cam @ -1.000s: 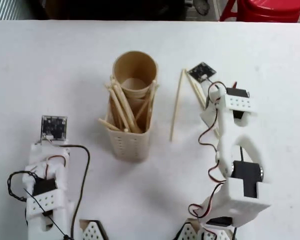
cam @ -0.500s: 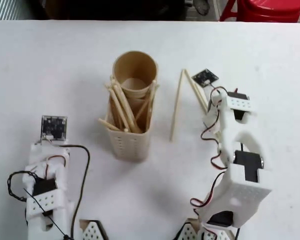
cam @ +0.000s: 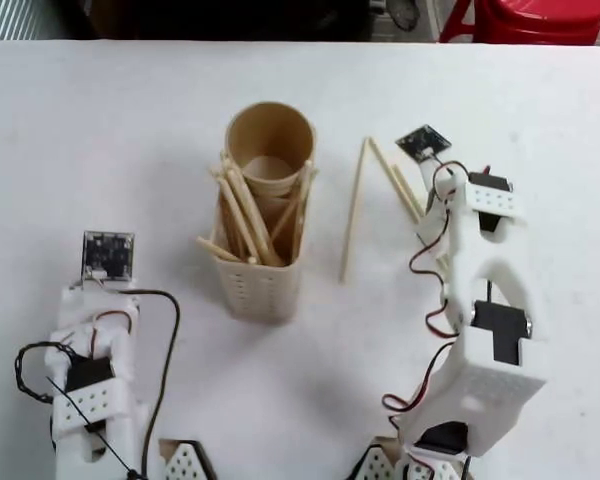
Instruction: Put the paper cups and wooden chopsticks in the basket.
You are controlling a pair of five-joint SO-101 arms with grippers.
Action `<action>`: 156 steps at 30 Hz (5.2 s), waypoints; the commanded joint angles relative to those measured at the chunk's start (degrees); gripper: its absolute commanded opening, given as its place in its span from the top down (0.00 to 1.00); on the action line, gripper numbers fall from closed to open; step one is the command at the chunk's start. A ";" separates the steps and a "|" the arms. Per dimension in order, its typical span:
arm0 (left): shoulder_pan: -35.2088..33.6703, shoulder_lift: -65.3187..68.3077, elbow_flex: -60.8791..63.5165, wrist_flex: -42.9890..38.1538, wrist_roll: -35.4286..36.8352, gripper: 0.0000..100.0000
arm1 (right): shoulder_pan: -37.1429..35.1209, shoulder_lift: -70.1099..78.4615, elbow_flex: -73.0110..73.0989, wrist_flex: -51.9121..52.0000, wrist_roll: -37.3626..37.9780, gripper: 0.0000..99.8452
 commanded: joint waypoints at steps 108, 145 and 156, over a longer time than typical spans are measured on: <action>-0.48 -0.92 -0.09 0.09 -0.70 0.90 | -4.79 -63.08 25.76 1.80 3.52 0.85; -0.48 -0.92 -0.09 0.09 -0.70 0.90 | -6.90 22.02 -31.74 14.81 -0.79 0.99; -0.48 -0.92 -0.09 0.09 -0.70 0.90 | -0.13 -0.22 -28.84 24.22 -15.56 0.98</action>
